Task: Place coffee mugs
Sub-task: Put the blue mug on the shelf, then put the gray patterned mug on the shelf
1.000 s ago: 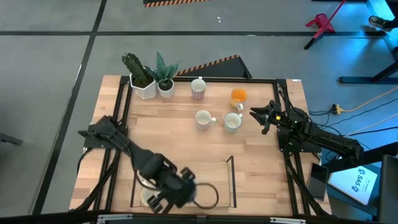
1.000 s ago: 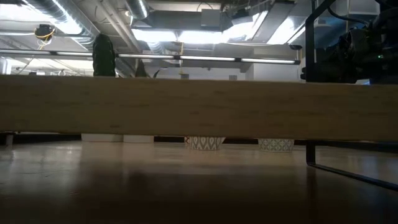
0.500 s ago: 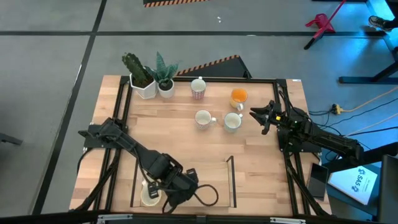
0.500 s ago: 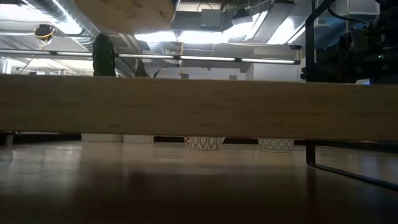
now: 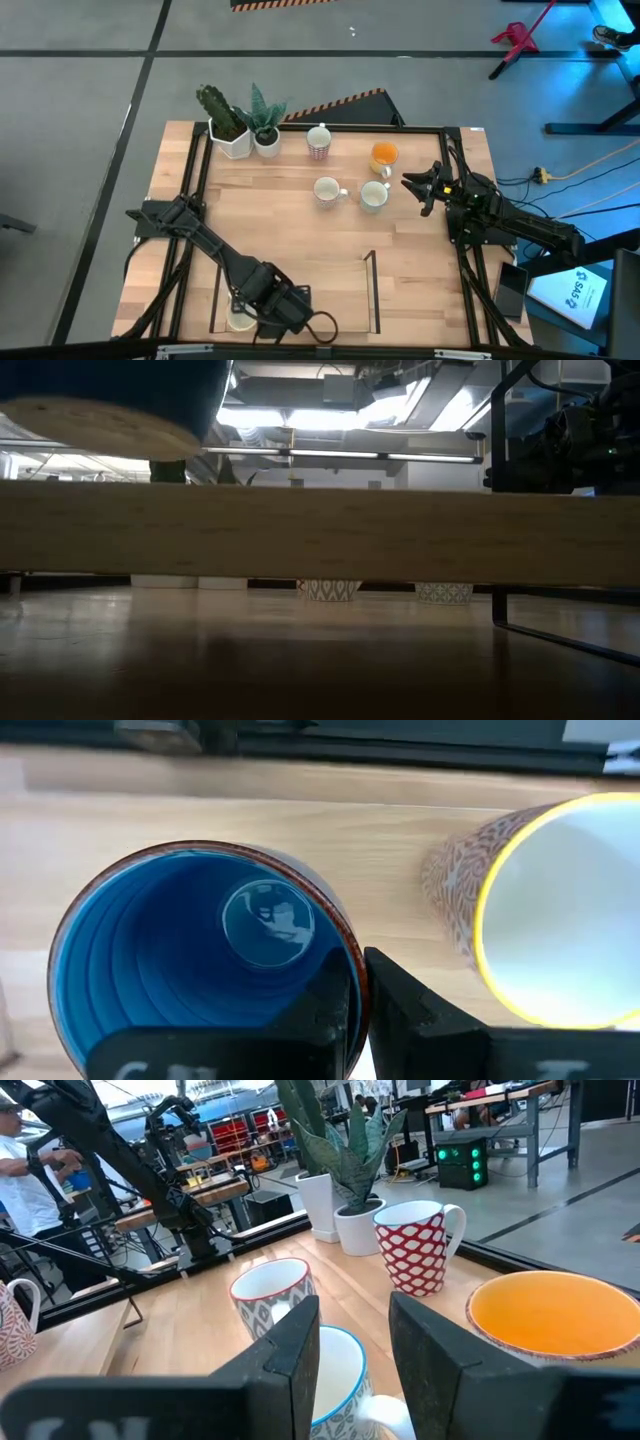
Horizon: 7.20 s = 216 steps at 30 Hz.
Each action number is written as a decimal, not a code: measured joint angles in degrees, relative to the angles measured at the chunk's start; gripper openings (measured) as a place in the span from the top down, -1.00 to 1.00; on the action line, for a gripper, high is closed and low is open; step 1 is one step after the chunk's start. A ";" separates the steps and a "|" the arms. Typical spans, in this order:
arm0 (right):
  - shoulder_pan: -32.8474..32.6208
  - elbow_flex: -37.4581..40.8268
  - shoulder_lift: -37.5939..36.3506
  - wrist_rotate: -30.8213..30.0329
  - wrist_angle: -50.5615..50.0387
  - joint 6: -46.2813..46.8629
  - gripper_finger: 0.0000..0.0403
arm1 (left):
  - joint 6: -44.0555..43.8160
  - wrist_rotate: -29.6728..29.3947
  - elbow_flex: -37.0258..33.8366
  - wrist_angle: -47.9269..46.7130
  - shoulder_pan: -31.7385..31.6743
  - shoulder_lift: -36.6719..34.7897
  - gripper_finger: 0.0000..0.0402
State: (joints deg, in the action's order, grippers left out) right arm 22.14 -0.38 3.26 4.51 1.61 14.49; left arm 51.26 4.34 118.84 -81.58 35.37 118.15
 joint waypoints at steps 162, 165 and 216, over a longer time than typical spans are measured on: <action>-0.06 -3.32 8.51 0.69 -7.27 -13.90 0.61 | -41.59 -10.18 -21.26 27.46 -40.56 -2.23 0.33; -0.06 -7.96 14.17 0.87 -10.24 -19.99 0.72 | -41.65 -10.19 -21.26 27.92 -40.56 -2.23 0.34; -0.01 -29.51 35.94 0.68 -22.50 -27.71 0.97 | -125.36 -22.83 -15.87 -5.64 2.38 -16.20 0.92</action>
State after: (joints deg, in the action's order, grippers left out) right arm 22.13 -29.89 39.20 5.19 -20.89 -13.22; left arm -74.10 -18.49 102.97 -87.22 37.75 101.95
